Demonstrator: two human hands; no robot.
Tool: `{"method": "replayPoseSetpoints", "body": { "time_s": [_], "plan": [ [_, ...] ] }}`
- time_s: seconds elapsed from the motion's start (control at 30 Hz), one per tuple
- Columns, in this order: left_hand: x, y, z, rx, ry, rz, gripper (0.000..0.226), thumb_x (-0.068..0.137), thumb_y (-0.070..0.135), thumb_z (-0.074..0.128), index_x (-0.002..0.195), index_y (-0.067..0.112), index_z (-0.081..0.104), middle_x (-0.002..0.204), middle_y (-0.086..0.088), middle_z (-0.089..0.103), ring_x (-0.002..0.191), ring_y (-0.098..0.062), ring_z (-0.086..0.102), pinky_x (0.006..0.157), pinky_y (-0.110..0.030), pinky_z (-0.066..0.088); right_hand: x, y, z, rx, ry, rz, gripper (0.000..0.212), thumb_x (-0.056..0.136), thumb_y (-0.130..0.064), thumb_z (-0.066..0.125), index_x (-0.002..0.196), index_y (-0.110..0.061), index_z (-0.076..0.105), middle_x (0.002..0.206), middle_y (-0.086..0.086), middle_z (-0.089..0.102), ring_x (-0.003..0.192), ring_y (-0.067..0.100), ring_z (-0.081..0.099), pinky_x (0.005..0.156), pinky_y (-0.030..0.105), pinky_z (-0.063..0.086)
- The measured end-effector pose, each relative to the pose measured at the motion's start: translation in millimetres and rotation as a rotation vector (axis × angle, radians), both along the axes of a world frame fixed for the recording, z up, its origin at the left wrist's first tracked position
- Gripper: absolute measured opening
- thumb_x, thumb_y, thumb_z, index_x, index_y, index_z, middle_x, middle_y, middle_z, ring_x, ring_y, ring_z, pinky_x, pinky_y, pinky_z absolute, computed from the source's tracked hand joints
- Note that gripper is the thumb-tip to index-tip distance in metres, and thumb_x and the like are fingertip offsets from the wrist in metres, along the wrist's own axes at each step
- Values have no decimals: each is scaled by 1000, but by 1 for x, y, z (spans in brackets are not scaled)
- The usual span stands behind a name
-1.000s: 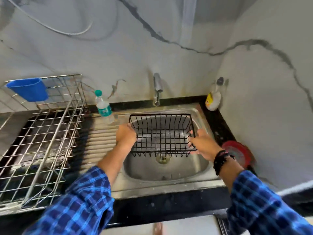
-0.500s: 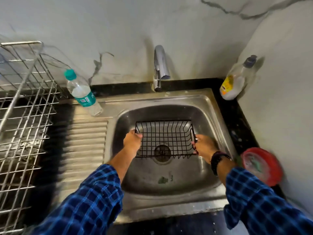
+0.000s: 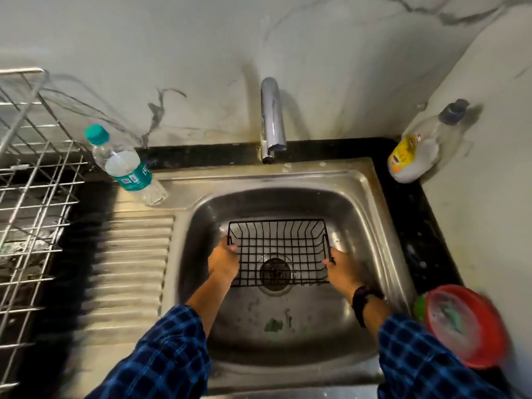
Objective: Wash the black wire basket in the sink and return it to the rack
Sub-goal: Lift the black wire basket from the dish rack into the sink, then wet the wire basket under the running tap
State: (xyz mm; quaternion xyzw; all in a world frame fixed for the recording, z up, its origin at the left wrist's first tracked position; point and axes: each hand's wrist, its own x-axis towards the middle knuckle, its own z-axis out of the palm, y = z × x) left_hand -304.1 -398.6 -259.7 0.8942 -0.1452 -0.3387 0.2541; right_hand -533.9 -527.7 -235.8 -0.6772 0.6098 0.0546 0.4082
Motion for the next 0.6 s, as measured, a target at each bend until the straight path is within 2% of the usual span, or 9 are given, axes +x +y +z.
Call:
{"method": "replayPoseSetpoints", "body": {
  "time_s": [0.07,0.13,0.23,0.3,0.37,0.43,0.53,0.6],
  "plan": [
    [-2,0,14,-5,-23,-18,47,99,12,43,145,21,44,130,-12,62,116,-33,60,93,-39,51,3,5,14,-50,-36,-32,38,101,-7,43,138,-13,52,125,12,64,102,26,63,73,29,54],
    [-6,2,42,-148,-107,-8,53,97,18,45,149,20,40,141,-10,55,128,-28,54,105,-44,47,11,5,41,-194,-187,-90,42,102,-12,47,143,-18,49,133,7,62,115,25,61,79,24,48],
    [-18,14,86,-387,-218,-35,55,99,19,53,151,19,40,147,4,50,135,-14,49,115,-40,40,46,-19,90,-336,-551,-77,25,103,-25,49,126,-25,59,121,-2,68,110,18,65,88,31,53],
    [-28,29,111,-423,-261,-74,52,99,23,55,150,22,42,144,5,55,129,-12,55,111,-39,44,81,-44,123,-390,-656,20,22,103,-32,49,120,-26,62,113,-4,69,102,15,67,87,39,58],
    [-36,45,124,-383,-316,-134,49,99,25,55,147,23,46,140,5,59,126,-12,57,108,-39,47,119,-71,151,-424,-664,112,28,101,-29,53,125,-17,60,116,0,67,101,13,64,90,35,56],
    [-41,54,128,-315,-335,-181,47,99,22,53,146,22,48,140,2,59,126,-13,57,108,-37,46,155,-93,167,-458,-576,244,30,97,-26,60,123,-11,58,108,2,65,95,15,61,85,30,53],
    [-47,58,133,-270,-343,-179,49,99,22,52,148,22,47,144,1,56,132,-14,53,110,-33,43,191,-102,166,-497,-383,449,16,95,-26,64,99,-11,60,92,5,67,85,23,66,77,36,58],
    [-48,56,136,-279,-365,-167,48,99,21,52,147,22,47,145,1,56,133,-14,52,111,-33,42,197,-95,158,-477,-351,440,20,96,-21,61,91,-2,66,89,14,70,84,31,68,79,41,59]
  ]
}}
